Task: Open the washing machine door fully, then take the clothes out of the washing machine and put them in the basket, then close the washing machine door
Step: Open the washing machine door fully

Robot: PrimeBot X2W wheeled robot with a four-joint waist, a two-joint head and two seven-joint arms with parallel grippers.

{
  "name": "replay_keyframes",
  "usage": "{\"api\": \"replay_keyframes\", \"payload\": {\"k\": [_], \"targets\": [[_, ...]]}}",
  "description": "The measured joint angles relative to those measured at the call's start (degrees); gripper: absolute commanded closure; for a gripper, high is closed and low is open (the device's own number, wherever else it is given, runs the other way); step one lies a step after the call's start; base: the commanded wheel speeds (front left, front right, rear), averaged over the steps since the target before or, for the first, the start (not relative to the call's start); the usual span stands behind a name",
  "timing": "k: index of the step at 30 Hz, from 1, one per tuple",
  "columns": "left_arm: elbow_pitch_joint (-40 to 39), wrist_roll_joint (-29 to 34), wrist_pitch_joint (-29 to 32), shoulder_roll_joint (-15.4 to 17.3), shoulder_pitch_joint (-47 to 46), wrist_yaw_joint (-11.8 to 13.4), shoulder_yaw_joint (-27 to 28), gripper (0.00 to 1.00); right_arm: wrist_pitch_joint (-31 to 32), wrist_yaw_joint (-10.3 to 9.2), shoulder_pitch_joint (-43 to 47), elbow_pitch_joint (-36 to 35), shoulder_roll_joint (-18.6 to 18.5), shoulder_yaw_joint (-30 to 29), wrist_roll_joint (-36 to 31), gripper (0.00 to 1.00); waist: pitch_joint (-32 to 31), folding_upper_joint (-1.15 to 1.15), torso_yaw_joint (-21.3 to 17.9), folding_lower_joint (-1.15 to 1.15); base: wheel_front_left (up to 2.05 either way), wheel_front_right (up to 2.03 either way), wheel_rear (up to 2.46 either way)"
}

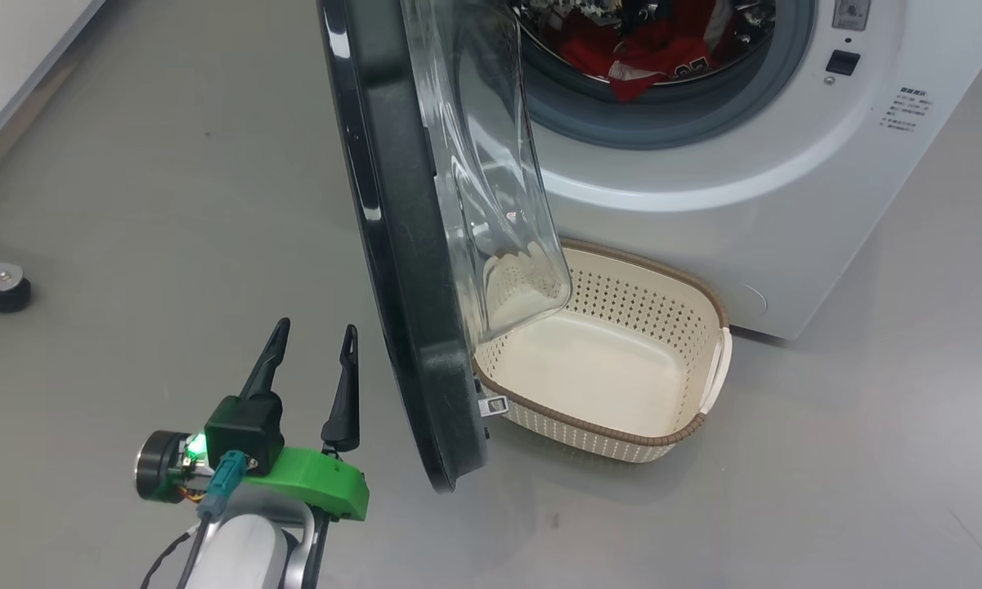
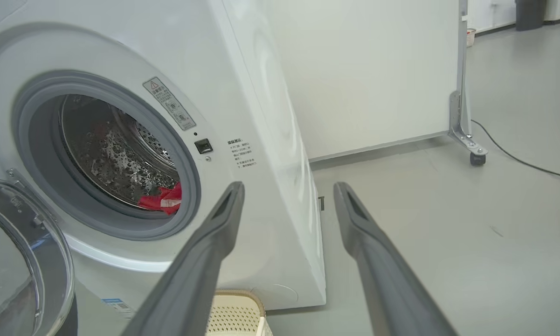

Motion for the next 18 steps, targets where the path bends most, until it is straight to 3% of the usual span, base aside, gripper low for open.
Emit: {"api": "replay_keyframes", "payload": {"k": [5,9,13,18], "targets": [[0.22,0.0,0.0,0.02,0.74,-0.01,0.4,0.0,-5.57,-3.99,2.0,-1.48,-1.83,1.04,-9.67,0.0,-0.71,0.0,-0.05,0.0,0.0,0.0,0.0],[0.4,0.01,0.0,0.02,0.91,-0.01,0.64,0.0,-4.83,-6.92,3.07,-2.35,-3.23,3.3,-17.39,0.0,-1.17,0.0,-0.14,0.0,0.0,0.0,0.0],[0.66,0.07,0.0,0.05,1.24,-0.75,0.57,0.0,-4.72,-8.83,4.27,-2.82,-2.7,4.93,-20.85,0.0,-1.71,0.0,-0.3,0.0,0.0,0.0,0.0],[0.79,0.07,0.0,0.05,1.38,-0.94,0.58,0.0,-4.72,-9.45,6.08,-2.78,0.14,6.61,-22.65,0.0,-2.01,0.0,-0.36,0.0,0.0,0.0,0.0]]}}
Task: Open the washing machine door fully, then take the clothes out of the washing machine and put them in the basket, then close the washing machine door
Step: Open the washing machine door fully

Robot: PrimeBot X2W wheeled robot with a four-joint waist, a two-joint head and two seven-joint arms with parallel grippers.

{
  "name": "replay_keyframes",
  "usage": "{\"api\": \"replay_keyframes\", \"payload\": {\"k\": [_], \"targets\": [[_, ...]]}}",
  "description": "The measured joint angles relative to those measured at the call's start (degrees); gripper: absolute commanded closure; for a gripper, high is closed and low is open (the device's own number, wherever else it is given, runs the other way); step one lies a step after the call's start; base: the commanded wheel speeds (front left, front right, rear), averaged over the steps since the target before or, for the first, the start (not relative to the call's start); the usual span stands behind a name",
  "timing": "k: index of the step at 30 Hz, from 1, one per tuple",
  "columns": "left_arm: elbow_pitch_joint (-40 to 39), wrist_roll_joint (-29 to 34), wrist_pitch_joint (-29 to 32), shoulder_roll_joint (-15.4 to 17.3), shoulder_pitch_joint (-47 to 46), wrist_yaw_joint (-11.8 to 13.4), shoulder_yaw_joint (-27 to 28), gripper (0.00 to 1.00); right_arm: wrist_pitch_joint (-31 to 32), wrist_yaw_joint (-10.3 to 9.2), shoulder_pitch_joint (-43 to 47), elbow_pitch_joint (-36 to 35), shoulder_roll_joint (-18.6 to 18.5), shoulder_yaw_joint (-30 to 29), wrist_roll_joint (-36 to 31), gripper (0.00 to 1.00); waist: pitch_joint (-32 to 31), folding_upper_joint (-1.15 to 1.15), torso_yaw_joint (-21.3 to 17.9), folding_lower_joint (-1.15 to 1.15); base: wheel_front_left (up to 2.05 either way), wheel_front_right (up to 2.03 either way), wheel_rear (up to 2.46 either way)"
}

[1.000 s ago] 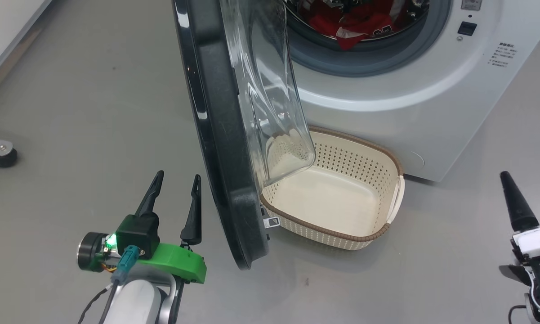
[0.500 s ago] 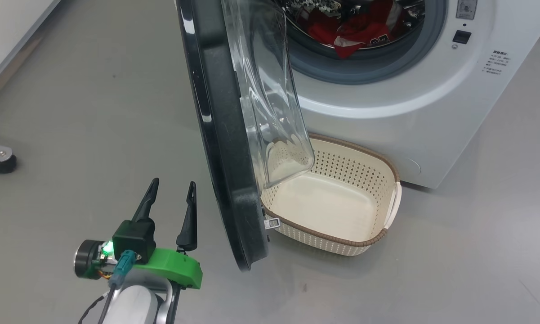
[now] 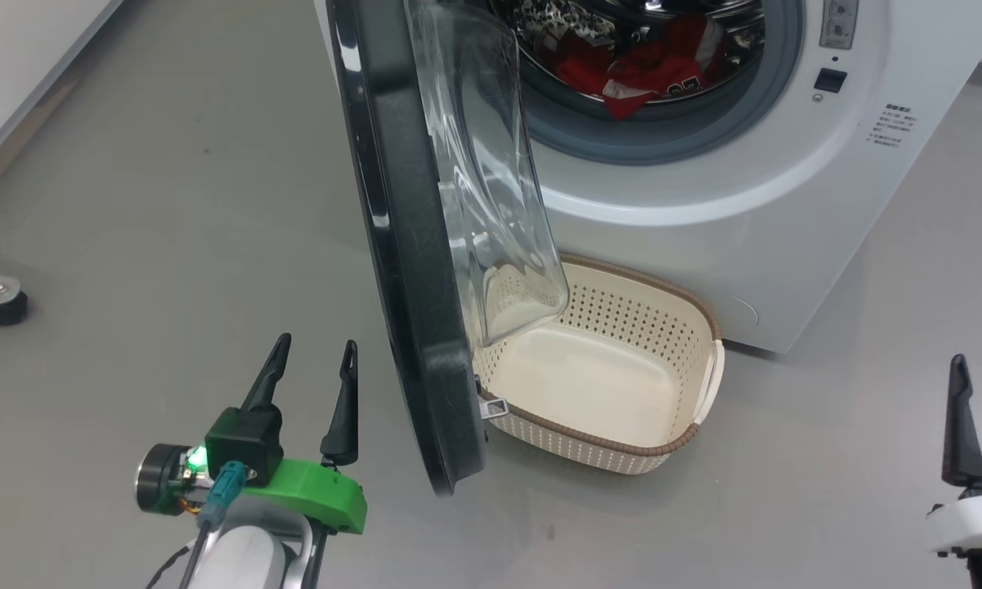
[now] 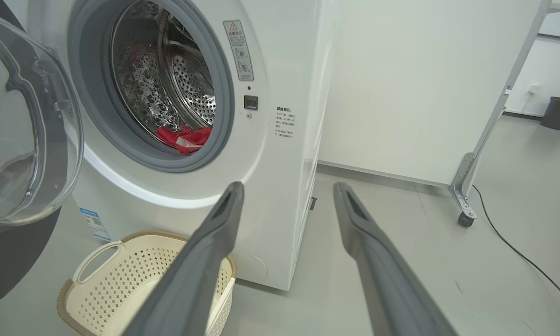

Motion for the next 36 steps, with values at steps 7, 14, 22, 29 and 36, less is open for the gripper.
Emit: {"api": "replay_keyframes", "payload": {"k": [7,14,22,29,36], "targets": [[0.25,0.03,0.0,0.0,0.01,-0.24,0.07,0.0,0.0,-0.3,0.72,0.1,3.22,2.05,-1.34,0.0,-0.41,0.0,-0.07,0.0,0.0,0.0,0.0],[0.64,0.59,0.0,0.0,0.12,-0.34,0.22,0.0,0.0,-0.53,1.1,-0.67,5.71,3.61,-2.96,0.0,-0.92,0.0,-0.17,0.0,0.0,0.0,0.0],[0.75,0.6,0.0,0.0,0.58,-0.43,0.52,0.0,0.0,-0.55,1.63,-1.16,7.64,4.17,-4.34,0.0,-1.12,0.0,-0.35,0.0,0.0,0.0,0.0],[0.85,0.6,0.0,0.0,0.6,-0.48,0.77,0.0,0.0,-0.58,1.96,-1.34,8.73,4.31,-4.82,0.0,-1.26,0.0,-0.51,0.0,0.0,0.0,0.0],[0.94,0.62,0.0,0.0,0.63,-0.48,0.87,0.0,0.0,-0.58,2.66,-1.56,9.32,4.31,-5.7,0.0,-1.35,0.0,-0.62,0.0,0.0,0.0,0.0]]}}
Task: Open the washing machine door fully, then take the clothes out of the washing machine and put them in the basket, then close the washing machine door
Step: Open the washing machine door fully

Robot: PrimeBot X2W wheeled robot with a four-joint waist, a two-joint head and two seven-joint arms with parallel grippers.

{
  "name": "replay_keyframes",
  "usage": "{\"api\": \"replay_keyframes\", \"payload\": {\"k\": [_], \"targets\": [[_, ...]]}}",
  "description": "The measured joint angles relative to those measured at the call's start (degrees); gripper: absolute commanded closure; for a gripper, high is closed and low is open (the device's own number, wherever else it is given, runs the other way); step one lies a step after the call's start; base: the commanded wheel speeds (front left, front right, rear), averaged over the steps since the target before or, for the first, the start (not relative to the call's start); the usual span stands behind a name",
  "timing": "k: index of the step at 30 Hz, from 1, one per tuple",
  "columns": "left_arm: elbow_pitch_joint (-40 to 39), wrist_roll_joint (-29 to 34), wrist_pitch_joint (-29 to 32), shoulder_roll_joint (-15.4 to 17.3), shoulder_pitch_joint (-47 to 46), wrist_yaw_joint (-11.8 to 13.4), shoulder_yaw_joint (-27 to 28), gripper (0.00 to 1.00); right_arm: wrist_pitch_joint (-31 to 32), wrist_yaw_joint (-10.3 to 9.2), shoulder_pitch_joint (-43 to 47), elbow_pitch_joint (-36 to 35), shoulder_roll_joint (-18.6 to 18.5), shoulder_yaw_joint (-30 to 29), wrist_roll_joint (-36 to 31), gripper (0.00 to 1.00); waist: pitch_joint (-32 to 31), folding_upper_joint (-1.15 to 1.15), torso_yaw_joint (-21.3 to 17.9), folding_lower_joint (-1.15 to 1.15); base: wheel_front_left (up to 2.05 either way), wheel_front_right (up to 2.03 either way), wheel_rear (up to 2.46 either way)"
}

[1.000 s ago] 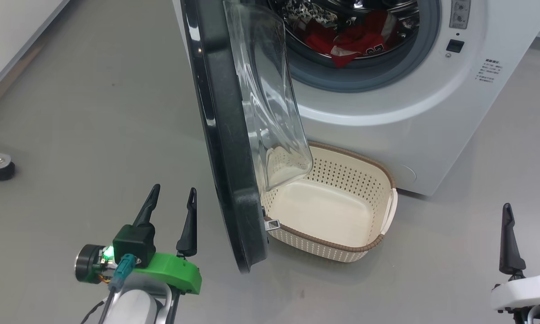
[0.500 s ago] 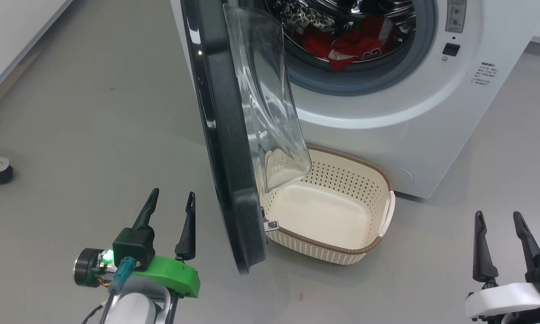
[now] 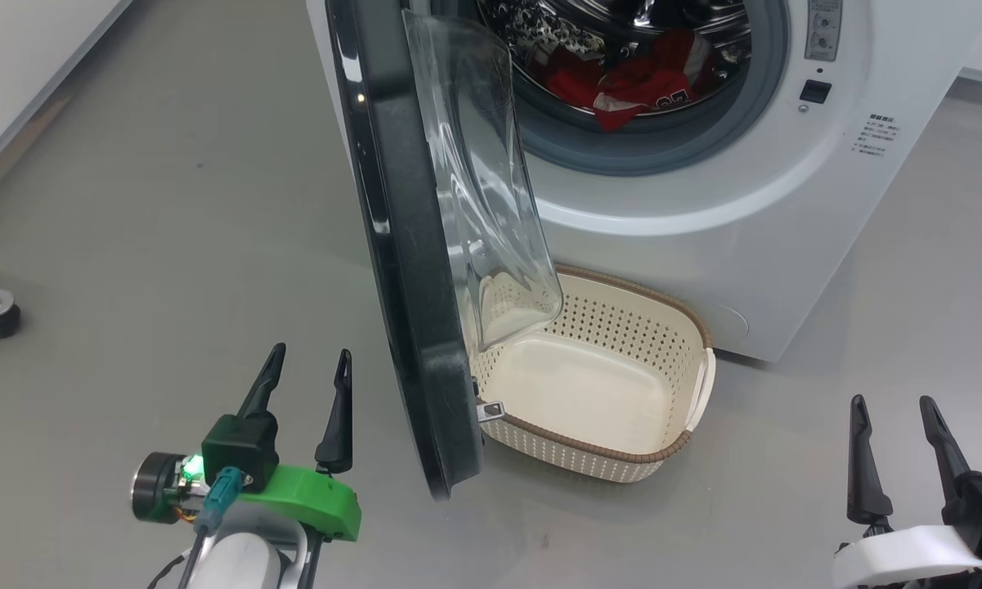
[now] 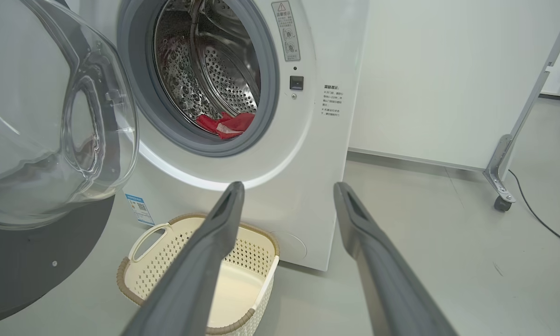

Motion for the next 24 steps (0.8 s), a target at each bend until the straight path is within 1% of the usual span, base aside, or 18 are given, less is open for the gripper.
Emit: {"api": "replay_keyframes", "payload": {"k": [3,4,5,6,7,9,10,24], "targets": [[0.01,0.33,0.0,0.0,0.01,-0.01,0.19,0.0,0.0,0.0,0.09,-0.15,0.27,-0.01,-0.08,0.0,0.03,0.0,-0.06,0.0,0.0,0.0,0.0],[0.02,0.33,0.0,0.0,0.01,-0.01,0.19,0.02,0.0,0.0,0.09,-0.22,0.33,-0.02,-0.09,0.0,0.05,0.0,-0.08,0.0,0.0,0.0,0.0],[0.02,0.33,0.0,0.0,0.01,-0.01,0.19,0.18,0.0,0.0,0.09,-0.22,0.33,-0.02,-0.09,0.0,0.05,0.0,-0.08,0.0,0.0,0.0,0.0],[0.02,0.33,0.0,0.0,0.02,-0.01,0.19,0.41,0.0,0.0,0.09,-0.25,0.38,-0.05,-0.1,0.0,0.06,0.0,-0.1,0.0,0.0,0.0,0.0],[0.02,0.33,0.0,0.0,0.02,-0.01,0.19,0.67,0.0,0.0,0.09,-0.27,0.43,-0.08,-0.11,0.0,0.07,0.0,-0.11,0.0,0.0,0.0,0.0],[0.04,0.33,0.0,0.0,0.02,-0.02,0.2,0.87,0.0,0.01,0.09,-0.3,0.56,-0.11,-0.15,0.0,0.11,0.0,-0.15,0.0,0.0,0.0,0.0],[0.05,0.33,0.0,0.0,0.02,-0.02,0.2,1.0,0.0,0.02,0.1,-0.3,0.62,-0.14,-0.22,0.0,0.12,0.0,-0.17,0.0,0.0,0.0,0.0],[-0.22,0.67,0.0,0.0,0.03,-0.07,0.99,1.0,0.0,0.26,0.13,-0.47,1.33,-0.57,-1.21,0.0,0.06,0.0,-0.28,0.0,0.0,0.0,0.0]]}}
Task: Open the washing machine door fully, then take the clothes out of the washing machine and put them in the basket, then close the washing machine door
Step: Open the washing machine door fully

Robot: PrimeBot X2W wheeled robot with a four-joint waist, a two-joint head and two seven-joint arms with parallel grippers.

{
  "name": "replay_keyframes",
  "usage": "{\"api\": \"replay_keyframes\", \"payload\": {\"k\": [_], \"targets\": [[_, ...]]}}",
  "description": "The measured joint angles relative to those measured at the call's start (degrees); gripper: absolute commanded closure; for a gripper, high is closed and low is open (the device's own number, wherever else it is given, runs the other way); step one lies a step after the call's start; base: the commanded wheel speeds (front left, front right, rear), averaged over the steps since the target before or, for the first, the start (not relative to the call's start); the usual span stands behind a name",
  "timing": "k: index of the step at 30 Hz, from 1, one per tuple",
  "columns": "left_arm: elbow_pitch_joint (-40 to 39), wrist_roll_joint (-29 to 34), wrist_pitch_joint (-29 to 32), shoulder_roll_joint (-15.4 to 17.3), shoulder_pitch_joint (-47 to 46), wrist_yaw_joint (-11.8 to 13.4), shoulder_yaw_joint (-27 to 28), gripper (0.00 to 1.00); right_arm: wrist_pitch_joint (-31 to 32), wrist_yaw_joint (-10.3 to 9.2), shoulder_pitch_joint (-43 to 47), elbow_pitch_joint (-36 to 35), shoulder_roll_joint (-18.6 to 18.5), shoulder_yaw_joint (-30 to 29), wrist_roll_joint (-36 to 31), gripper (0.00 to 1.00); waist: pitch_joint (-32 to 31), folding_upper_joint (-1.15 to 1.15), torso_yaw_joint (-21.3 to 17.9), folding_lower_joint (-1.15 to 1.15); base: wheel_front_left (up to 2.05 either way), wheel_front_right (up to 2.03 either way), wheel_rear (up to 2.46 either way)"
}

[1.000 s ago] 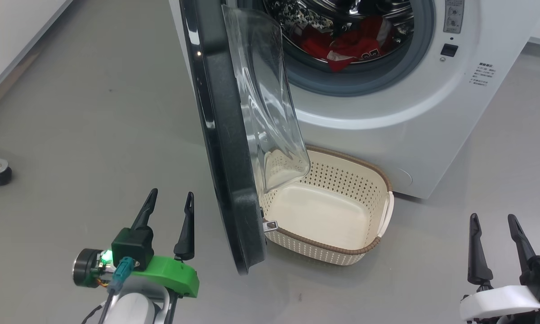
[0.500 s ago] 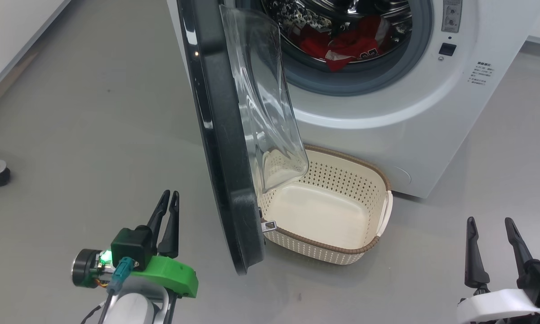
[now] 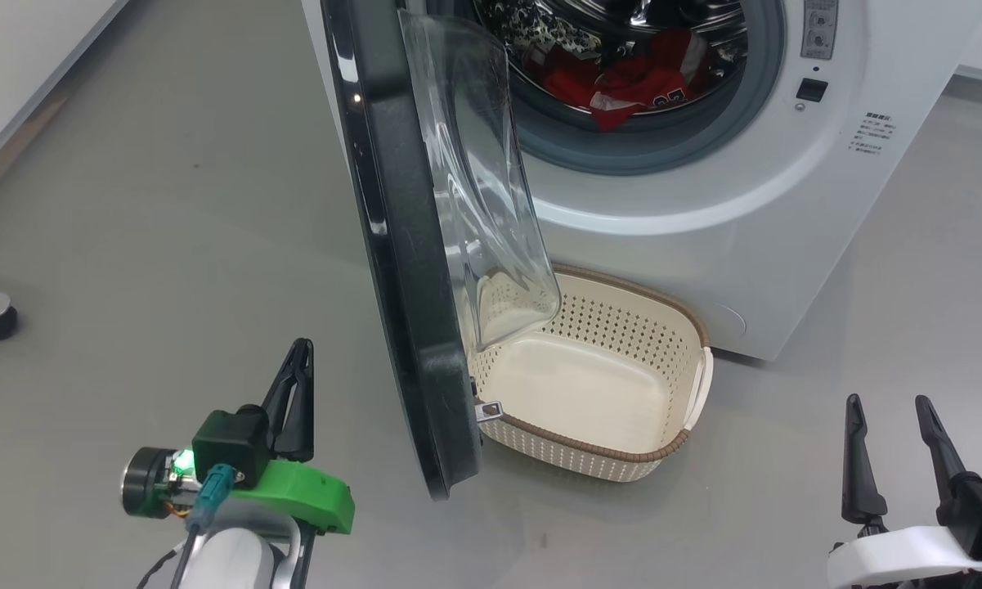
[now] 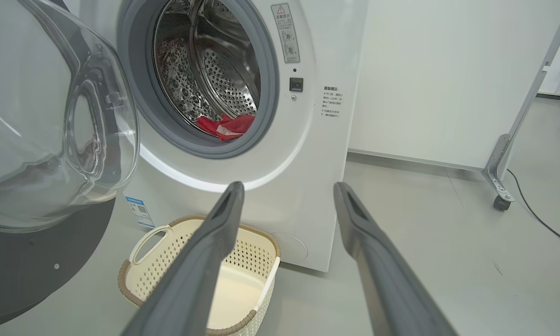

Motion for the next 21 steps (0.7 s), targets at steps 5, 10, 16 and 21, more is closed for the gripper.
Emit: {"api": "replay_keyframes", "payload": {"k": [5,10,16,21], "targets": [[-3.59,0.62,0.01,-0.01,-0.16,0.16,1.65,1.0,0.0,0.41,0.0,0.03,0.27,-0.08,-0.44,0.0,-0.2,0.0,0.02,0.0,0.0,0.0,0.0],[-9.72,2.21,0.0,0.0,-1.99,0.57,3.02,1.0,0.0,0.42,0.0,0.08,0.41,-0.6,-0.49,0.0,-0.62,0.0,0.04,0.0,0.0,0.0,0.0],[-20.89,4.95,-0.27,0.01,-5.91,0.66,3.05,1.0,0.0,0.82,0.05,0.25,0.78,-1.07,-0.68,0.0,-1.35,0.0,0.14,0.0,0.0,0.0,0.0],[-29.24,5.35,-0.33,0.03,-7.17,0.57,0.08,1.0,0.0,1.0,0.09,0.57,1.35,-0.76,-0.93,0.0,-1.85,0.0,0.03,0.0,0.0,0.0,0.0]]}}
